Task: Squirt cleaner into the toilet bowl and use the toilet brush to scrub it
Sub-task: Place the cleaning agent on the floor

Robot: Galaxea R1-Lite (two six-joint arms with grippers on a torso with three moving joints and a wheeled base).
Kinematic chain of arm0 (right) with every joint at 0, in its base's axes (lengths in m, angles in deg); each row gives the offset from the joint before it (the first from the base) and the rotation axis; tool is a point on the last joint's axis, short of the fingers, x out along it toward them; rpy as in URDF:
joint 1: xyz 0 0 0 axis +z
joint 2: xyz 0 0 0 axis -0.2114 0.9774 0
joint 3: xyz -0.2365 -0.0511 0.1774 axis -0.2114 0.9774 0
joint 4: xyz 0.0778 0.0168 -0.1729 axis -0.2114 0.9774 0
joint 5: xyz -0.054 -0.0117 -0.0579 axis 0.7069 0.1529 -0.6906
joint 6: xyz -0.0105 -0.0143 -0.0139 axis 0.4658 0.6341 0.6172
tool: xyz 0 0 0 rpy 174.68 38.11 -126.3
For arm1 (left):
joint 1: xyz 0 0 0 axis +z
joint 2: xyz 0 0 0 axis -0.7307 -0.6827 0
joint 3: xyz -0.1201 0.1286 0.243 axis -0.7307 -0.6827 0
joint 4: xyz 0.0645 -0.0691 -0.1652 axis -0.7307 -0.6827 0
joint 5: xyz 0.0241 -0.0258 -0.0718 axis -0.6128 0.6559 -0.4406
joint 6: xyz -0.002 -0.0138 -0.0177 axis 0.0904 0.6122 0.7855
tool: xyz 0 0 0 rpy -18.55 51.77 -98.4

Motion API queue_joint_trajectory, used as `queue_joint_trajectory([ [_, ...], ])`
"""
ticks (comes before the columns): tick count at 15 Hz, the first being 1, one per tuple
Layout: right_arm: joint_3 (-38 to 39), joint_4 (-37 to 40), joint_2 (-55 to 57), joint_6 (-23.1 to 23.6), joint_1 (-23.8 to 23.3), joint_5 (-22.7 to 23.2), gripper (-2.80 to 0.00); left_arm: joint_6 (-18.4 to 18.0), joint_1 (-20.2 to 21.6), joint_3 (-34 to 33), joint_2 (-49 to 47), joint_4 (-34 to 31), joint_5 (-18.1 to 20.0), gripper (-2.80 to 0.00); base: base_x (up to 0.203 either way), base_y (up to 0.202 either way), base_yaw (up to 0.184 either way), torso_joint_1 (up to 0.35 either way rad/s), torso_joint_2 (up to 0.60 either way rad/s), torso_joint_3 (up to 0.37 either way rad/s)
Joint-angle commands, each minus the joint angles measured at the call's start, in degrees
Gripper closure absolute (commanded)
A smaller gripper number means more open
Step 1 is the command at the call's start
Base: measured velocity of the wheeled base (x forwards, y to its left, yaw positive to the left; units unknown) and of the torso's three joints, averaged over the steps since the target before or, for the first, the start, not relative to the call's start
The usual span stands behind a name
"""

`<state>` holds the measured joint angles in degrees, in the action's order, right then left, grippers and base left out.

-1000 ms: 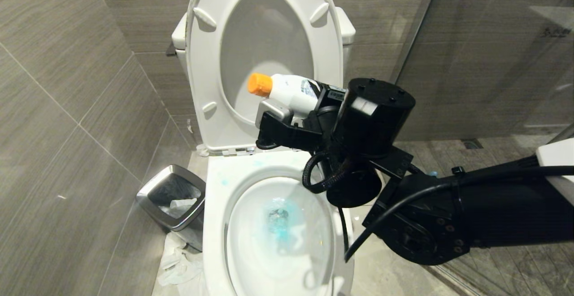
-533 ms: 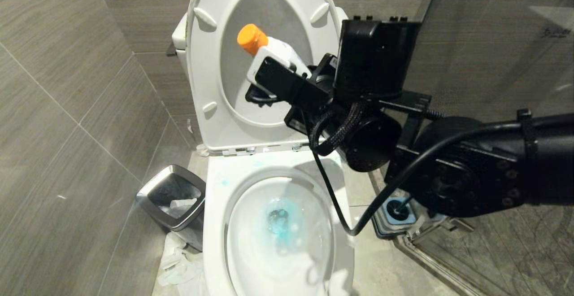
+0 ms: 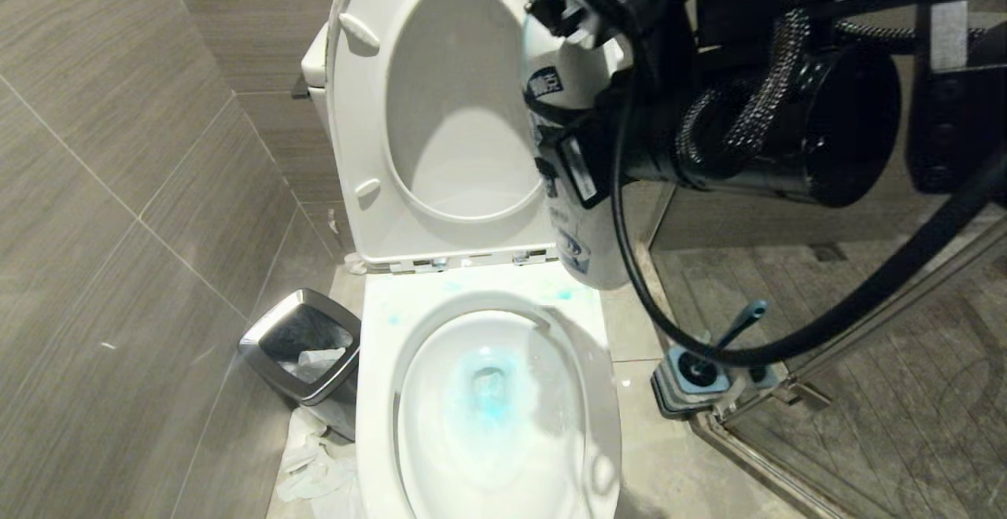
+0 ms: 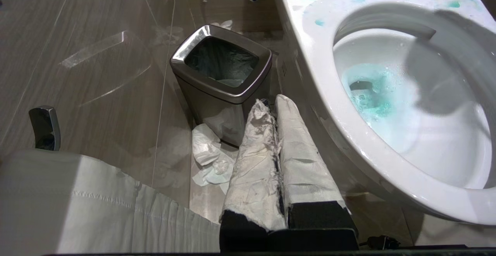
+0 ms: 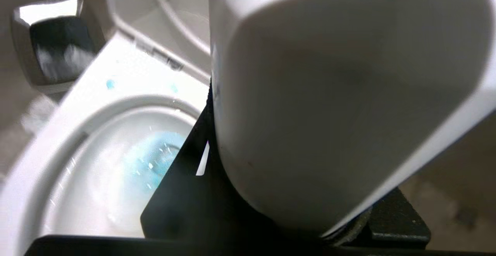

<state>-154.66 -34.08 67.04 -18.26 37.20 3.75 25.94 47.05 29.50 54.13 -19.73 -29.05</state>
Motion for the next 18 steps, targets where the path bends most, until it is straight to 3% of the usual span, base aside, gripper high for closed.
queue_joint_trajectory([
  [1, -0.07, 0.19, -3.15, -6.31, -3.2, -0.25, 0.0, 0.02, -0.02, 0.0, -0.05, 0.0, 0.01, 0.0, 0.0, 0.0, 0.0, 0.0, 0.0, 0.0],
  [4, 1.95, 0.01, -5.8, -8.72, -9.78, -2.33, 0.0, 0.02, -0.02, 0.0, -0.05, 0.0, -0.06, 0.0, 0.0, 0.0, 0.0, 0.0, 0.0, 0.0],
  [9, 12.74, -0.98, -11.67, -10.25, -14.77, -4.23, 0.0, 0.02, -0.02, -0.01, -0.05, 0.0, 0.01, 0.0, 0.0, 0.0, 0.0, 0.0, 0.0, 0.0],
  [13, 21.38, -11.19, -12.57, -9.42, -19.33, -3.68, 0.0, 0.02, -0.02, 0.0, -0.05, 0.0, -0.07, 0.0, 0.0, 0.0, 0.0, 0.0, 0.0, 0.0],
  [16, 26.6, -16.07, -12.68, -9.57, -22.0, -1.41, 0.0, 0.02, -0.01, 0.0, -0.05, 0.0, -0.07, 0.0, 0.0, 0.0, 0.0, 0.0, 0.0, 0.0],
  [18, 30.93, -21.27, -12.73, -9.08, -26.05, 4.73, 0.0, 0.02, -0.02, 0.0, -0.05, 0.0, 0.01, 0.0, 0.0, 0.0, 0.0, 0.0, 0.0, 0.0],
])
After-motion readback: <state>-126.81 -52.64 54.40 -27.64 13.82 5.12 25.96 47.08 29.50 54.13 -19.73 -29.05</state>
